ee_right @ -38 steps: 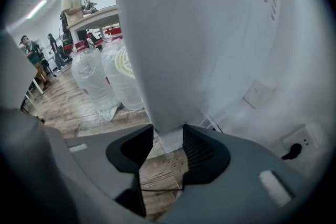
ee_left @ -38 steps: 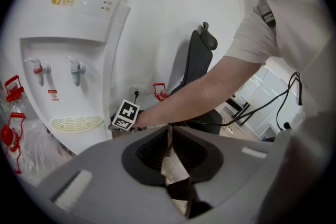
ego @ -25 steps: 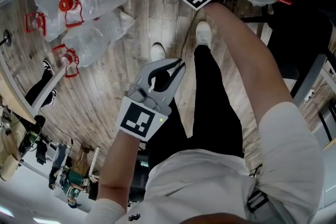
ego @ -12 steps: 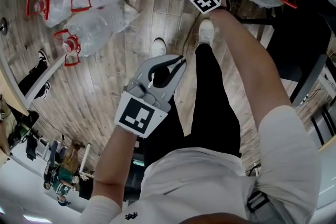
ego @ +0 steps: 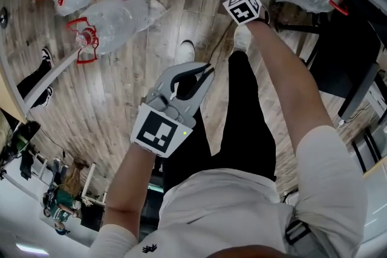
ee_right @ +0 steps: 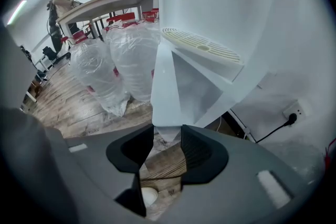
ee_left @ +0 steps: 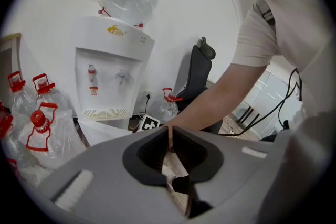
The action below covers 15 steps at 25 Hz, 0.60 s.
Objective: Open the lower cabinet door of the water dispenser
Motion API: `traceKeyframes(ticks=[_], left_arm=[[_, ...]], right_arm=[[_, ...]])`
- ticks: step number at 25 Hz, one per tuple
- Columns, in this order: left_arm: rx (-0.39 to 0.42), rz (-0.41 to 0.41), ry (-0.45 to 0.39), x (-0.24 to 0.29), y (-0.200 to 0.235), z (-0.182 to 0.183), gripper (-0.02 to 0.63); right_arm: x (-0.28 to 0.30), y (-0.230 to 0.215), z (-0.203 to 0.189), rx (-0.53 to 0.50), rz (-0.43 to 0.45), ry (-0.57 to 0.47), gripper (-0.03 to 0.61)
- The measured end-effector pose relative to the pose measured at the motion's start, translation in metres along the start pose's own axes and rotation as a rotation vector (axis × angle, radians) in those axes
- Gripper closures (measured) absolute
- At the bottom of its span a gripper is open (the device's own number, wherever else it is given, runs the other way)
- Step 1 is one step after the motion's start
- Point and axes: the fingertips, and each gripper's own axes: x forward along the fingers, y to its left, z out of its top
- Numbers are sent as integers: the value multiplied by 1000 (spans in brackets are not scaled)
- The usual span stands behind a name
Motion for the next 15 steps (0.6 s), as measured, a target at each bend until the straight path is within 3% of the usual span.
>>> traceKeyframes(ticks=[15], left_arm=[[-15,64,-61,-75,2,-36,555]], right_arm=[[-3,102,6,-37,30,42,462]])
